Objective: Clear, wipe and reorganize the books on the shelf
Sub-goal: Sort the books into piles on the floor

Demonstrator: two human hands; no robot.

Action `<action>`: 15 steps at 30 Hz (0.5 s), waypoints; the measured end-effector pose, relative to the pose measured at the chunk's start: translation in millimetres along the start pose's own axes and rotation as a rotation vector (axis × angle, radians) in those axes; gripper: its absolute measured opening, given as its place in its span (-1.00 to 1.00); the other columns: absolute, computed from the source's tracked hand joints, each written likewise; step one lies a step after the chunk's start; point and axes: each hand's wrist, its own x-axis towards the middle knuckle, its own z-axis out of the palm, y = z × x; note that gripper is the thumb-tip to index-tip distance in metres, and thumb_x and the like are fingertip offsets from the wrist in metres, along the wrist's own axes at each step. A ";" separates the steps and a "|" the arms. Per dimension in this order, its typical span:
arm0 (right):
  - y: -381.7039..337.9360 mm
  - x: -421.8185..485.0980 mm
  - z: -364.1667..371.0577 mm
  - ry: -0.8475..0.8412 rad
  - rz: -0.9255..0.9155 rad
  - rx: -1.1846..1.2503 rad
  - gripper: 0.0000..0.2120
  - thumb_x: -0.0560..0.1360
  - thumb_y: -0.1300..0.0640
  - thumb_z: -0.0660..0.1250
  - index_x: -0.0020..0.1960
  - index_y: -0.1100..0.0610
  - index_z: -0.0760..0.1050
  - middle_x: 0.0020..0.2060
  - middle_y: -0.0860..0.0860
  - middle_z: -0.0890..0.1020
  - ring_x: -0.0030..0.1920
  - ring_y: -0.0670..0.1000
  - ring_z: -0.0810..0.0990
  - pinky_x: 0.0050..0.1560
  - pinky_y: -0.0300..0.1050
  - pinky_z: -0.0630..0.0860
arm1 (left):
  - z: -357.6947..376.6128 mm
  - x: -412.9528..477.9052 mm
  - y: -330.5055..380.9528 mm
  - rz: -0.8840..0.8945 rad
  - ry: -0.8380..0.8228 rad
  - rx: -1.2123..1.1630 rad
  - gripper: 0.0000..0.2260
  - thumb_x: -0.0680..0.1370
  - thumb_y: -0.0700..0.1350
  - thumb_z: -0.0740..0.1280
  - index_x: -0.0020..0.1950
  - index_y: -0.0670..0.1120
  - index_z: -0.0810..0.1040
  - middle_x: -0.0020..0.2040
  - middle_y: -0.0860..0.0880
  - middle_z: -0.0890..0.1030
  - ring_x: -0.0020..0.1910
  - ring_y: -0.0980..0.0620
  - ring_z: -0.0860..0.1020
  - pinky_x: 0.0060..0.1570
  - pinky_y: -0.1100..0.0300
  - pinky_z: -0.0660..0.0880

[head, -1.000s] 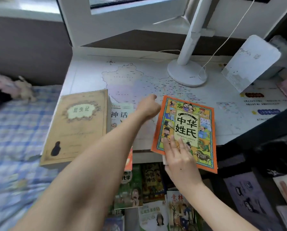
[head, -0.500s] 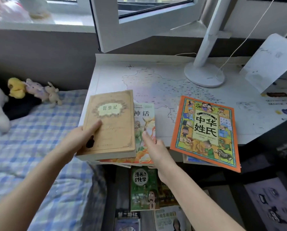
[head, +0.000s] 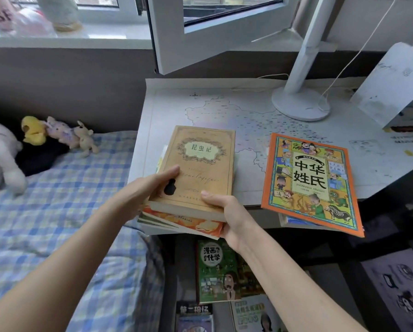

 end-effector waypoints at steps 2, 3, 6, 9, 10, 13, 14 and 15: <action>4.9 -5.3 0.2 0.015 -0.028 0.005 -0.32 0.23 0.01 0.52 0.32 0.05 0.43 0.02 0.00 0.69 0.01 0.06 0.68 0.01 0.00 0.62 | 2.6 -4.9 -5.3 0.007 -0.016 -0.020 -0.65 0.42 0.22 0.36 -0.08 -0.04 0.62 -0.27 0.03 0.70 -0.35 0.09 0.65 -0.36 0.25 0.54; 7.0 -11.4 -1.2 0.012 -0.046 0.007 -0.33 0.25 0.04 0.52 0.32 0.05 0.42 0.02 0.00 0.69 0.01 0.05 0.68 -0.01 -0.01 0.62 | 5.4 -8.7 -7.6 -0.004 -0.022 -0.044 -0.67 0.45 0.19 0.36 -0.04 -0.05 0.63 -0.24 0.01 0.71 -0.35 0.08 0.65 -0.38 0.26 0.55; 8.1 -37.2 -11.6 0.022 -0.107 0.022 -0.50 0.37 0.15 0.49 0.28 0.04 0.46 0.00 -0.02 0.70 -0.01 0.03 0.68 -0.04 -0.05 0.61 | 18.0 -26.1 -9.9 -0.001 -0.035 -0.183 -0.75 0.45 0.06 0.40 -0.03 -0.11 0.63 -0.19 -0.08 0.71 -0.30 -0.02 0.66 -0.26 0.11 0.63; -15.6 -71.9 -28.5 0.053 -0.224 -0.012 -0.54 0.37 0.17 0.48 0.24 0.01 0.49 -0.01 -0.03 0.70 0.03 0.04 0.67 0.12 0.05 0.57 | 38.9 -40.7 10.8 0.087 -0.065 -0.215 -0.73 0.40 0.07 0.44 -0.06 -0.12 0.65 -0.03 -0.19 0.68 -0.08 -0.14 0.63 0.16 -0.07 0.51; -29.2 -83.3 -37.8 0.072 -0.268 -0.016 -0.54 0.35 0.17 0.49 0.23 0.01 0.51 -0.01 -0.03 0.70 0.03 0.04 0.67 0.13 0.06 0.56 | 48.0 -41.7 22.7 0.132 -0.082 -0.198 -0.70 0.40 0.10 0.44 -0.06 -0.11 0.65 -0.04 -0.18 0.69 -0.06 -0.13 0.63 0.20 -0.07 0.48; -67.4 -103.4 -68.5 0.151 -0.325 -0.019 -0.57 0.27 0.10 0.50 0.13 0.02 0.58 -0.05 -0.03 0.71 -0.02 0.04 0.69 0.04 0.02 0.58 | 84.8 -31.9 61.9 0.238 -0.139 -0.148 -0.65 0.44 0.16 0.39 -0.04 -0.11 0.66 -0.16 -0.05 0.71 -0.19 0.02 0.65 -0.06 0.19 0.57; -76.9 -105.2 -79.8 0.192 -0.327 -0.023 -0.65 0.30 0.11 0.49 0.08 0.02 0.61 -0.08 -0.02 0.72 -0.06 0.04 0.69 -0.03 0.01 0.59 | 99.7 -24.4 73.1 0.238 -0.170 -0.135 -0.68 0.45 0.17 0.38 -0.07 -0.08 0.65 -0.20 -0.01 0.70 -0.28 0.07 0.64 -0.22 0.28 0.57; -85.0 -105.3 -91.7 0.241 -0.315 -0.013 -0.74 0.34 0.12 0.48 0.03 0.03 0.62 -0.11 -0.01 0.72 -0.09 0.05 0.70 -0.09 0.00 0.60 | 115.9 -19.3 82.3 0.221 -0.209 -0.116 -0.70 0.45 0.18 0.38 -0.10 -0.06 0.64 -0.22 0.01 0.70 -0.33 0.09 0.63 -0.32 0.30 0.54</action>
